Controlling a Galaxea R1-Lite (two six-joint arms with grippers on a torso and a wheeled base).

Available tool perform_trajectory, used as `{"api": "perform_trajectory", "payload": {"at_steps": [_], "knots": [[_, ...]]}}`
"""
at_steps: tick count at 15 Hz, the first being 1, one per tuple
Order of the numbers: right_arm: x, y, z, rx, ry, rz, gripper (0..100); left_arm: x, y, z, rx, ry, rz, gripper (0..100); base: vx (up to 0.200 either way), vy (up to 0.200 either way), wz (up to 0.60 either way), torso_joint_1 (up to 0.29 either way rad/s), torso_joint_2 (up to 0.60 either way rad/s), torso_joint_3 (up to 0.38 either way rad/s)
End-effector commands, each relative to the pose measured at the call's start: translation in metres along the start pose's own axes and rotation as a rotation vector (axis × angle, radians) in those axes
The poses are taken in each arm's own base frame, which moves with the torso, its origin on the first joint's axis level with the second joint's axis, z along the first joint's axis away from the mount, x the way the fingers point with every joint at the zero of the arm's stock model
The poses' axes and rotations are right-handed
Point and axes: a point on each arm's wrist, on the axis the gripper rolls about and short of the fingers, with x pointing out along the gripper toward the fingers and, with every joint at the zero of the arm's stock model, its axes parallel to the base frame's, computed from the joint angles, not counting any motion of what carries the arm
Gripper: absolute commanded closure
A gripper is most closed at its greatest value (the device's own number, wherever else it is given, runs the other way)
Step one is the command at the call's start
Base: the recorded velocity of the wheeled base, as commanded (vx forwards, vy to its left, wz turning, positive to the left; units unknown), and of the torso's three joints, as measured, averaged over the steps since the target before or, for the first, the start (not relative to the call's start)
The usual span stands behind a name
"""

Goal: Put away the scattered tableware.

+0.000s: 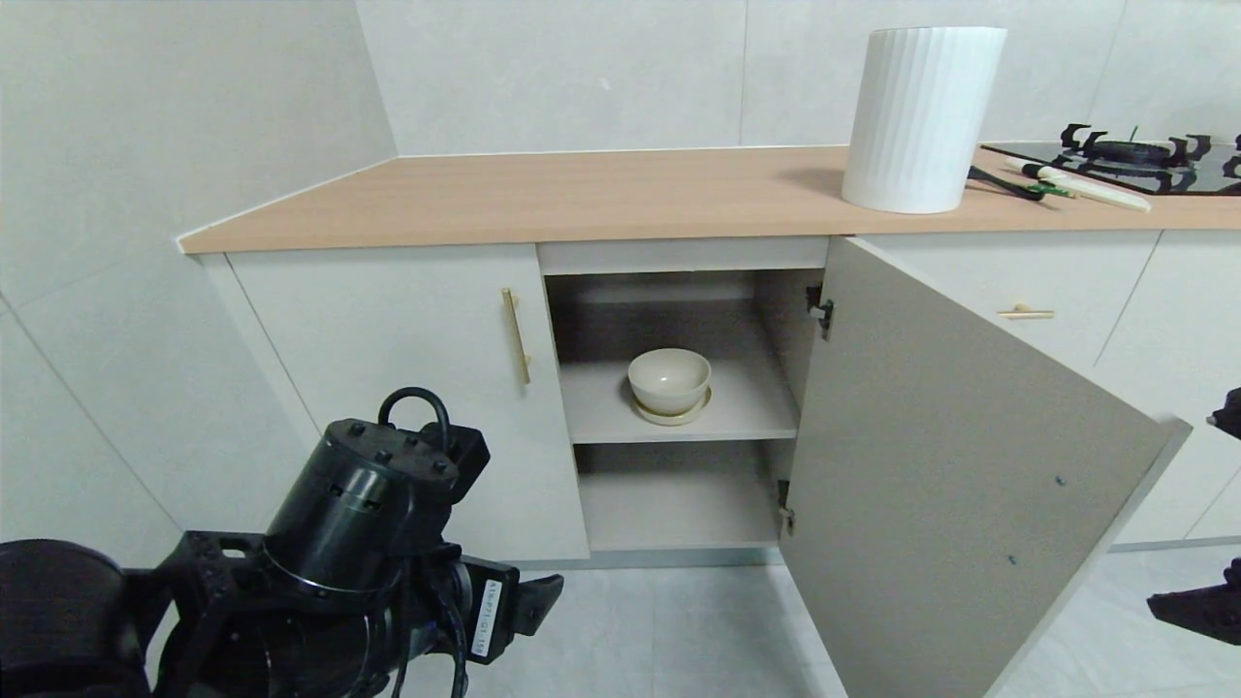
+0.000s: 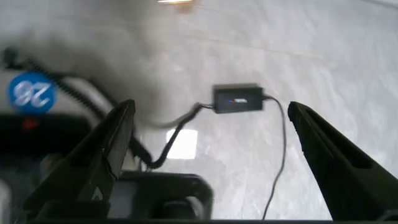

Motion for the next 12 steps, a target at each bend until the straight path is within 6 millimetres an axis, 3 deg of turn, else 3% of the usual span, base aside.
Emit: {"api": "perform_trajectory", "payload": {"at_steps": [1, 12], "knots": [[0.003, -0.014, 0.005, 0.06, 0.003, -0.058, 0, 0.001, 0.0, 0.0, 0.0, 0.002, 0.0, 0, 0.0, 0.0, 0.0, 0.0, 0.0, 0.0], [0.055, -0.03, 0.041, 0.194, -0.032, -0.112, 0, 0.0, 0.0, 0.0, 0.0, 0.001, -0.001, 0, 0.0, 0.0, 0.0, 0.0, 0.0, 0.0]]}}
